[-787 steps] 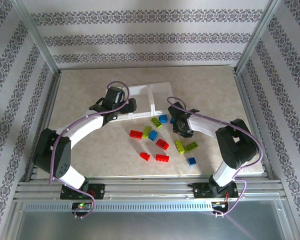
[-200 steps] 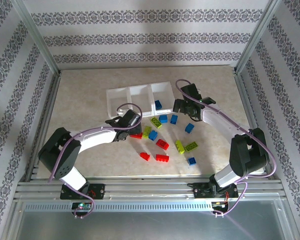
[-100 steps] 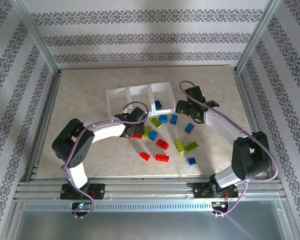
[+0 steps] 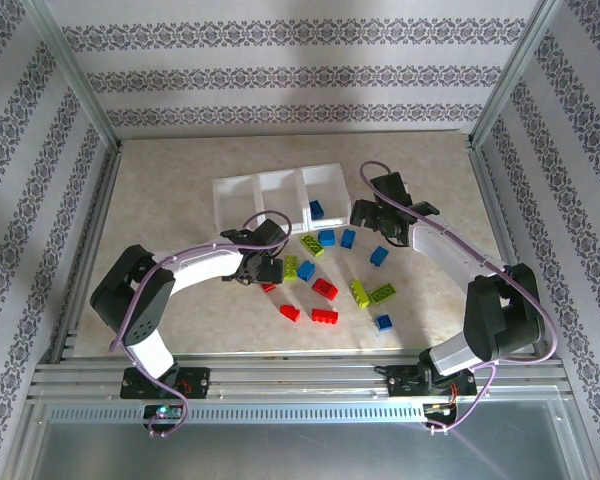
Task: Sort the legos into containers by color
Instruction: Pick up the lego from the center of the table.
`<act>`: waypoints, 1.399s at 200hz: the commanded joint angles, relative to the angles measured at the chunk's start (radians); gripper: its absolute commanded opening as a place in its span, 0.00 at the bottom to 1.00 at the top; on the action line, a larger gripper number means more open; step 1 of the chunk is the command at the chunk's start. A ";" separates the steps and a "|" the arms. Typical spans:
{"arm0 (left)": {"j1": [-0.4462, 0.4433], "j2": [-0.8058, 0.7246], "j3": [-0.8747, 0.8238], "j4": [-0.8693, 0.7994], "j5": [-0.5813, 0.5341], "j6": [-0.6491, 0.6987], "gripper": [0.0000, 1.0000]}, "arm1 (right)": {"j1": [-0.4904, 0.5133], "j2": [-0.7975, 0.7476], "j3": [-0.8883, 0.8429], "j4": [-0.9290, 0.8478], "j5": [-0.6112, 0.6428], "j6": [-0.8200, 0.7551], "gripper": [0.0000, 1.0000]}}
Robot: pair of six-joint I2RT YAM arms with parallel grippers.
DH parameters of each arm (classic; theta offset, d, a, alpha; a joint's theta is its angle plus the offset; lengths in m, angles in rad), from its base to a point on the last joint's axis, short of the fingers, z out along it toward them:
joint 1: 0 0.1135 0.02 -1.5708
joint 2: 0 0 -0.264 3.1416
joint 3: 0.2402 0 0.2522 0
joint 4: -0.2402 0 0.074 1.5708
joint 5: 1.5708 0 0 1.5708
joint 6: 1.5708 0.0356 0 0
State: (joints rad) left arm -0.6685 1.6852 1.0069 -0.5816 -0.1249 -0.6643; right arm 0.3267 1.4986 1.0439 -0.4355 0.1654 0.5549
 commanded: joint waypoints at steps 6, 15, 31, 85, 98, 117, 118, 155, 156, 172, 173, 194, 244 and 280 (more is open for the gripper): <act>-0.013 -0.027 -0.031 -0.051 0.026 0.034 0.92 | -0.006 -0.032 -0.018 0.011 -0.009 0.028 0.98; -0.013 -0.021 -0.036 -0.037 0.025 0.033 0.82 | -0.006 -0.035 -0.022 0.011 -0.007 0.030 0.98; -0.013 -0.004 -0.036 -0.006 0.040 0.031 0.77 | -0.005 -0.040 -0.026 0.009 -0.004 0.031 0.98; -0.013 0.040 -0.044 0.041 0.071 0.020 0.70 | -0.007 -0.075 -0.049 -0.006 0.020 0.038 0.98; -0.013 0.042 -0.053 0.041 0.070 0.022 0.63 | -0.007 -0.083 -0.056 -0.008 0.026 0.041 0.98; -0.011 0.040 -0.068 0.040 0.068 0.019 0.54 | -0.008 -0.090 -0.061 -0.008 0.032 0.048 0.98; -0.012 0.040 -0.068 0.041 0.068 0.018 0.53 | -0.008 -0.091 -0.061 -0.008 0.032 0.047 0.98; -0.011 0.021 -0.084 0.055 0.054 0.009 0.36 | -0.008 -0.090 -0.064 -0.013 0.045 0.060 0.98; -0.011 0.021 -0.085 0.055 0.054 0.009 0.36 | -0.008 -0.089 -0.064 -0.014 0.046 0.061 0.98; -0.006 0.000 -0.085 0.058 0.031 0.009 0.31 | -0.008 -0.091 -0.067 -0.018 0.053 0.068 0.98; -0.006 -0.002 -0.085 0.058 0.030 0.009 0.31 | -0.008 -0.091 -0.067 -0.019 0.054 0.068 0.98; 0.009 -0.043 -0.083 0.060 -0.002 0.014 0.28 | -0.008 -0.102 -0.077 -0.026 0.070 0.077 0.98; 0.083 -0.140 -0.018 0.055 -0.134 0.071 0.27 | -0.008 -0.137 -0.113 -0.037 0.107 0.106 0.98; 0.173 -0.118 0.072 0.102 -0.158 0.157 0.27 | -0.008 -0.162 -0.140 -0.038 0.115 0.125 0.98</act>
State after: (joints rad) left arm -0.5514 1.5623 1.0142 -0.5095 -0.2253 -0.5888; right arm 0.3241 1.3674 0.9257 -0.4515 0.2466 0.6514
